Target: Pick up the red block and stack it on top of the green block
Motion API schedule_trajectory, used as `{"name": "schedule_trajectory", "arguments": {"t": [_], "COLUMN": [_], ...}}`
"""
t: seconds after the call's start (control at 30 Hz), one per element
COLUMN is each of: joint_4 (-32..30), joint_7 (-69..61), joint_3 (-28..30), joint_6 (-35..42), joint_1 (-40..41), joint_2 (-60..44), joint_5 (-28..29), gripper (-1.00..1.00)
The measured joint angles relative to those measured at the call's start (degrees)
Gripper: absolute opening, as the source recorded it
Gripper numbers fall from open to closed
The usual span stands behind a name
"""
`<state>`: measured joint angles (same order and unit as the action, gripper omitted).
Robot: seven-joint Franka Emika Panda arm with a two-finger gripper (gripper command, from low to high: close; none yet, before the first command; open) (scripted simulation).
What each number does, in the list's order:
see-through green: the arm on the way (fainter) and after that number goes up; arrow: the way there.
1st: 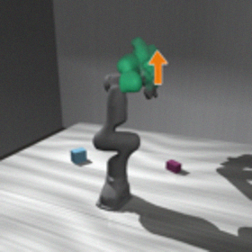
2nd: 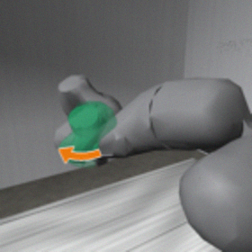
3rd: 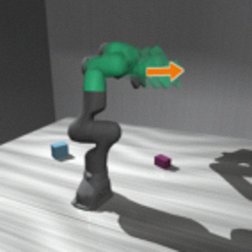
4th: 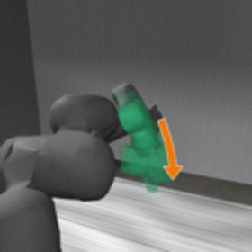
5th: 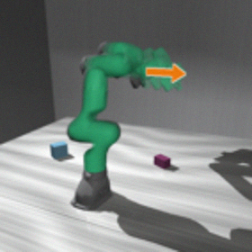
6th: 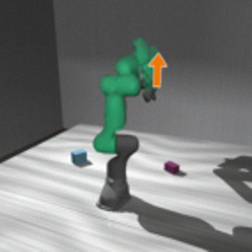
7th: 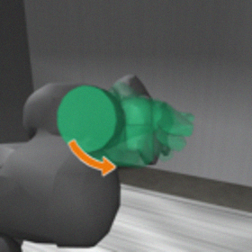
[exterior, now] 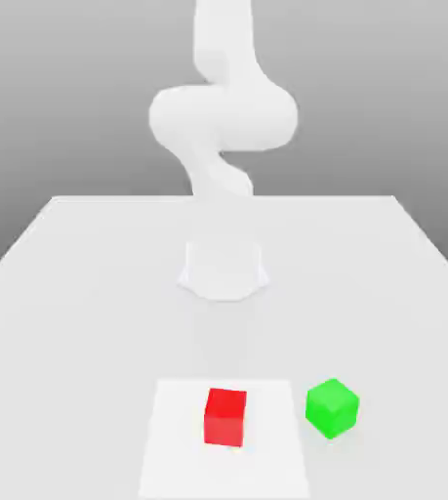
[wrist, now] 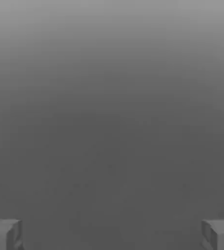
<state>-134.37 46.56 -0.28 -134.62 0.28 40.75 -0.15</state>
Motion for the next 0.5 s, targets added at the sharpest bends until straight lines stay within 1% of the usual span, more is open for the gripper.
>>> {"name": "schedule_trajectory", "arguments": {"t": [0.5], "joint_4": [-15.94], "joint_7": [5.3], "joint_3": [-1.17], "joint_6": [-17.61], "joint_1": [0.86], "joint_2": [-31.67], "joint_5": [0.2], "gripper": [0.0]}}
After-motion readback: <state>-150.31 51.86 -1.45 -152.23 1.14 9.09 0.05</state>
